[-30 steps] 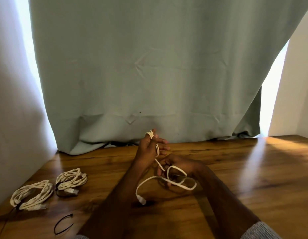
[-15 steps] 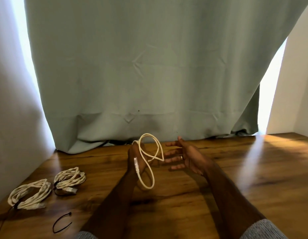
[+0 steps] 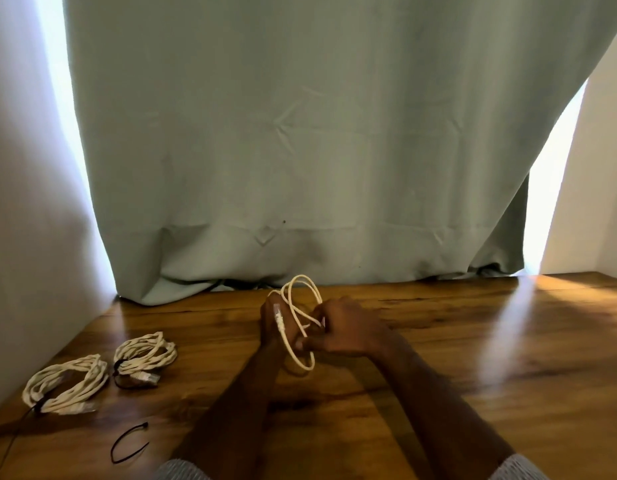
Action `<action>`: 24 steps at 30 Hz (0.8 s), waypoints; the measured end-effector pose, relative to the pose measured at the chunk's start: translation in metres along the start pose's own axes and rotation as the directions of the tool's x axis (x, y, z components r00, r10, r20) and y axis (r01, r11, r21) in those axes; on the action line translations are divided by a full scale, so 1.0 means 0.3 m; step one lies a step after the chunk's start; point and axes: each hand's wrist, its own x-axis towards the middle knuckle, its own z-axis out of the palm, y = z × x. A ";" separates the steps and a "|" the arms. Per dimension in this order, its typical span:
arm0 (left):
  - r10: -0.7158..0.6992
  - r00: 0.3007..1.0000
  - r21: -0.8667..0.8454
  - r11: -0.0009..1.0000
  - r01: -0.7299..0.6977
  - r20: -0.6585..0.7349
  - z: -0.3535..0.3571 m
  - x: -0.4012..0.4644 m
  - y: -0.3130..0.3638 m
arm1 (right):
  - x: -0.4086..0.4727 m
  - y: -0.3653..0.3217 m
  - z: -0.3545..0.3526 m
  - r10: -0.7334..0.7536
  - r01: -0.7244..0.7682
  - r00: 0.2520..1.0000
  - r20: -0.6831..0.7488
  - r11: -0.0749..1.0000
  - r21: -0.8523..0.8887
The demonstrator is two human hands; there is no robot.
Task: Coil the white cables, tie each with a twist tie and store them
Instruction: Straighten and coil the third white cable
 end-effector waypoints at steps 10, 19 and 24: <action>0.045 0.880 -0.399 0.901 0.169 0.473 0.045 -0.040 0.066 | -0.005 0.068 -0.061 0.167 -0.119 0.984 0.062 0.354 0.928; 0.127 0.639 -0.266 0.956 0.125 0.759 0.007 -0.104 0.152 | 0.041 0.271 -0.046 0.567 0.017 0.822 0.052 -0.115 0.993; 0.143 0.334 -0.246 0.924 0.291 0.932 0.002 -0.131 0.206 | 0.068 0.291 0.011 0.631 -0.227 0.776 0.005 0.272 0.935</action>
